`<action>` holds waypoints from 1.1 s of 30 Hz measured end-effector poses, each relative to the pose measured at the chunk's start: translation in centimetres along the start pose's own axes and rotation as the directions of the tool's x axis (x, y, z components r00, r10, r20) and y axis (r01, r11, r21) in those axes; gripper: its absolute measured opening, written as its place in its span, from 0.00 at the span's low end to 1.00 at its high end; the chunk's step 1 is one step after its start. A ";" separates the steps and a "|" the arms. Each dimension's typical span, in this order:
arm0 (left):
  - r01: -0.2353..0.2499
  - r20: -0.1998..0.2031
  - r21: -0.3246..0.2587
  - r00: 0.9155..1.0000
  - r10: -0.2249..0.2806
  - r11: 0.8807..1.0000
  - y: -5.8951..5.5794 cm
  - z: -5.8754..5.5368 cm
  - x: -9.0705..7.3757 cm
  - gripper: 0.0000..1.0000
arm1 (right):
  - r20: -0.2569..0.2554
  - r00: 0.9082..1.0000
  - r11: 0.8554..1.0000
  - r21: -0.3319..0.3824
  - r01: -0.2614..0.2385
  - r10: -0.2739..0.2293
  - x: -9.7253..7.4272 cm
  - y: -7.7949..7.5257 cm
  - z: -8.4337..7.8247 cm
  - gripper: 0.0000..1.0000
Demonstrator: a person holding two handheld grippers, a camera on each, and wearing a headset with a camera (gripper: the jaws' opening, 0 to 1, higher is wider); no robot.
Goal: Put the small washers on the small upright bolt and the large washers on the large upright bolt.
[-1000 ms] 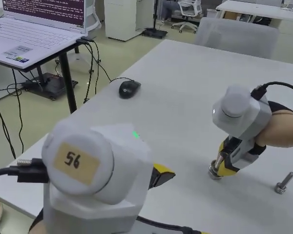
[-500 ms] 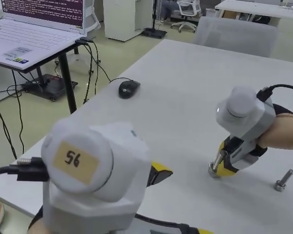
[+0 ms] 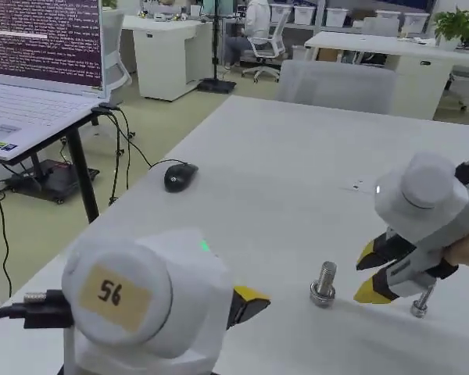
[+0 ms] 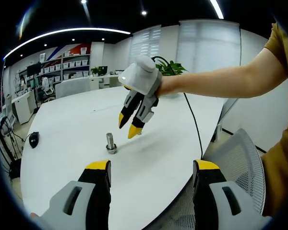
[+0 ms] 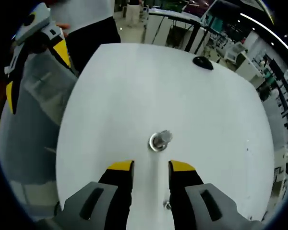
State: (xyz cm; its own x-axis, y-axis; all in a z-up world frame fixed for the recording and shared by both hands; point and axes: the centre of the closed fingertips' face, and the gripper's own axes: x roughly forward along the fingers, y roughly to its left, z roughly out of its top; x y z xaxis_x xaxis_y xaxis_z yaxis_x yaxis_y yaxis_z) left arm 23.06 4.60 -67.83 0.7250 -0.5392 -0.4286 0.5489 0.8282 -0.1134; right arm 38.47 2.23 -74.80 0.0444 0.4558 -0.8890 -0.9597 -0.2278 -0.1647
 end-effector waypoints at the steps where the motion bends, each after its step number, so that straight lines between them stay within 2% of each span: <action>1: 0.000 0.006 0.000 1.000 0.000 1.000 0.0 0.0 0.0 0.69 | 0.005 1.000 1.000 0.010 0.013 -0.013 -0.5 0.3 -0.1 0.29; 4: 0.015 0.039 -0.020 0.999 -0.014 1.000 -0.3 0.1 -0.3 0.69 | 0.078 0.996 0.999 0.041 0.035 -0.038 -1.5 1.4 0.5 0.29; 6: 0.018 0.037 -0.028 0.999 -0.017 0.999 -0.4 0.0 -0.4 0.69 | 0.089 0.995 0.998 0.043 0.050 -0.053 -2.0 2.4 0.1 0.29; 9: 0.026 0.052 -0.014 0.998 -0.025 1.000 -0.8 0.1 -0.7 0.69 | 0.145 0.987 0.996 0.057 0.061 -0.069 -2.4 3.8 0.4 0.29; 10: 0.044 0.091 -0.011 0.995 -0.043 0.999 -1.2 0.7 -0.8 0.69 | 0.163 0.983 0.995 0.071 0.070 -0.081 -2.6 4.4 0.3 0.29; 11: 0.045 0.099 -0.013 0.994 -0.044 0.999 -1.2 0.7 -0.9 0.69 | 0.181 0.979 0.994 0.074 0.076 -0.088 -2.8 4.9 0.4 0.29; 13: 0.047 0.092 -0.025 0.995 -0.045 0.999 -1.1 0.4 -0.9 0.69 | 0.216 0.970 0.991 0.101 0.088 -0.108 -3.2 5.9 0.4 0.30; 14: 0.053 0.093 -0.025 0.994 -0.051 0.998 -1.2 0.3 -0.9 0.69 | 0.237 0.964 0.989 0.115 0.092 -0.118 -3.5 6.4 0.5 0.32; 15: 0.058 0.101 -0.019 0.993 -0.056 0.998 -1.3 0.3 -0.9 0.69 | 0.285 0.949 0.985 0.142 0.094 -0.132 -3.9 6.9 0.8 0.33; 17: 0.075 0.106 -0.017 0.992 -0.072 0.997 -1.7 0.3 -0.9 0.69 | 0.344 0.926 0.975 0.203 0.089 -0.156 -4.7 7.8 0.9 0.34; 19: 0.080 0.102 -0.007 0.992 -0.079 0.997 -1.7 0.3 -1.0 0.69 | 0.395 0.904 0.970 0.234 0.071 -0.162 -5.2 8.9 0.8 0.35; 21: 0.093 0.118 -0.002 0.989 -0.092 0.996 -1.9 0.6 -0.9 0.69 | 0.440 0.883 0.962 0.268 0.046 -0.164 -5.6 9.9 0.5 0.36; 22: 0.095 0.121 -0.004 0.988 -0.094 0.995 -1.9 0.7 -0.9 0.69 | 0.451 0.878 0.960 0.276 0.035 -0.162 -5.7 10.3 0.2 0.37; 23: 0.095 0.121 -0.006 0.988 -0.094 0.995 -1.9 0.7 -0.8 0.69 | 0.446 0.879 0.956 0.290 0.037 -0.170 -5.8 10.5 -0.3 0.38; 24: 0.098 0.116 -0.005 0.988 -0.097 0.995 -1.9 0.7 -0.7 0.69 | 0.446 0.875 0.950 0.308 0.047 -0.188 -6.0 10.8 -1.0 0.38; 25: 0.101 0.117 0.002 0.988 -0.100 0.995 -2.0 0.8 -0.7 0.69 | 0.459 0.868 0.949 0.313 0.044 -0.192 -6.2 11.0 -1.1 0.39; 28: 0.117 0.123 0.009 0.985 -0.118 0.993 -2.2 1.0 -0.6 0.69 | 0.506 0.835 0.933 0.359 0.023 -0.215 -7.1 11.9 -1.9 0.39; 30: 0.126 0.133 0.016 0.983 -0.127 0.992 -2.3 1.2 -0.5 0.69 | 0.522 0.822 0.919 0.394 0.003 -0.227 -7.4 12.5 -2.4 0.39; 33: 0.132 0.129 0.021 0.983 -0.133 0.991 -2.3 1.3 -0.4 0.70 | 0.513 0.817 0.909 0.415 0.031 -0.262 -7.7 12.9 -3.6 0.40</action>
State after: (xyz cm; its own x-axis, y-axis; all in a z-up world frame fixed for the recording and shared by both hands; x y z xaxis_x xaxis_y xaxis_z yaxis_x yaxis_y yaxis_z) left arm 22.06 2.71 -66.27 0.6929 -0.6600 -0.2903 0.6481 0.7465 -0.1503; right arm 26.72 -7.31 -71.57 0.1457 0.8736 -0.4644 -0.9864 0.1643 -0.0003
